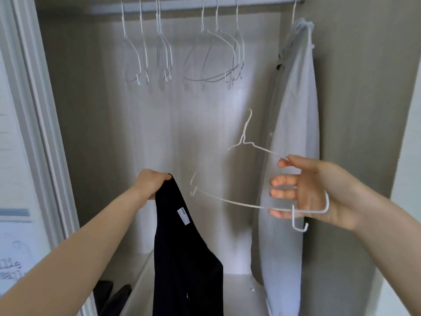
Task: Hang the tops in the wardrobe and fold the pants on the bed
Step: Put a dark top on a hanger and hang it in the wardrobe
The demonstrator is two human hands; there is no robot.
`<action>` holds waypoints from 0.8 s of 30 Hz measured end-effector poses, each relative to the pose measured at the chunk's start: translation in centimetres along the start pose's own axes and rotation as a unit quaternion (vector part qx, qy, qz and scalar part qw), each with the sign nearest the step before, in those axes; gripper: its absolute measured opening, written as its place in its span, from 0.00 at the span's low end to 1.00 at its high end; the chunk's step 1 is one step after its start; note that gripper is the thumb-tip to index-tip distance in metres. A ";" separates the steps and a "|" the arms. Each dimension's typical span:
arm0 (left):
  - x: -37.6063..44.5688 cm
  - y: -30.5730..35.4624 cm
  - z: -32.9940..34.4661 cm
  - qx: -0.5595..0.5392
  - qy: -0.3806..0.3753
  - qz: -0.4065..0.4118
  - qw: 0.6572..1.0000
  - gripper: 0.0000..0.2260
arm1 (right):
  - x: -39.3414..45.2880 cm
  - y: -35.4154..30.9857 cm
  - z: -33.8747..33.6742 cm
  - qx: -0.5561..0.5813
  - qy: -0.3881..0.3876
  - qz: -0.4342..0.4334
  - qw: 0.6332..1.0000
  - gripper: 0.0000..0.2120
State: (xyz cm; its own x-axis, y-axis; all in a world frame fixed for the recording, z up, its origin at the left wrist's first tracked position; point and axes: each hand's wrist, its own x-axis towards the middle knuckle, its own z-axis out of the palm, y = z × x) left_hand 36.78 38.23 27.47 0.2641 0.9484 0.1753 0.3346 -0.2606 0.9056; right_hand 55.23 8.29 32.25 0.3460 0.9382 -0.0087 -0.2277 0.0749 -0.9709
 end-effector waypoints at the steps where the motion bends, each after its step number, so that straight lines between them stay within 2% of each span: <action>1: 0.2 -0.7 -0.3 0.010 0.002 0.007 1.000 0.11 | -0.2 0.4 0.1 0.012 -0.034 0.018 0.999 0.07; 3: 0.5 -2.3 -0.8 0.060 0.004 0.026 0.998 0.14 | -0.4 1.2 0.3 0.019 -0.074 0.040 0.996 0.08; 5: 0.6 -3.8 -1.2 0.113 0.015 0.033 0.993 0.13 | -0.5 1.8 0.7 0.010 -0.091 0.047 0.995 0.08; 9: 0.9 -5.8 -1.8 0.155 0.021 0.040 0.987 0.09 | -0.7 2.3 0.8 -0.020 -0.112 0.045 0.992 0.08; 11: 1.1 -7.0 -2.4 0.177 0.025 0.038 0.983 0.12 | -0.8 2.4 1.1 -0.030 -0.128 0.045 0.990 0.08; 14: 1.3 -8.4 -3.4 0.126 -0.011 0.027 0.992 0.16 | -0.8 2.8 1.4 -0.052 -0.152 0.039 0.986 0.09; 19: 0.0 -8.8 -5.3 0.005 -0.006 0.032 0.999 0.09 | 0.2 3.7 1.3 -0.064 -0.162 0.031 0.984 0.08; 22: -1.2 -8.4 -6.8 -0.040 -0.042 0.011 0.998 0.06 | 0.9 4.0 0.3 -0.052 -0.216 0.036 0.974 0.11; 24: -1.9 -8.1 -8.0 -0.053 -0.072 0.000 0.996 0.08 | 1.5 4.1 -0.4 -0.048 -0.244 0.044 0.968 0.14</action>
State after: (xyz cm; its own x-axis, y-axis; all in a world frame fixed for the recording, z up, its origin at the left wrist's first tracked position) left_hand 26.39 40.00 22.88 0.3941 0.9105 0.1256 0.2394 -0.2336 0.9424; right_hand 55.12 9.85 28.13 -0.1464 0.9892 -0.0001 -0.1434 -0.0213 -0.9894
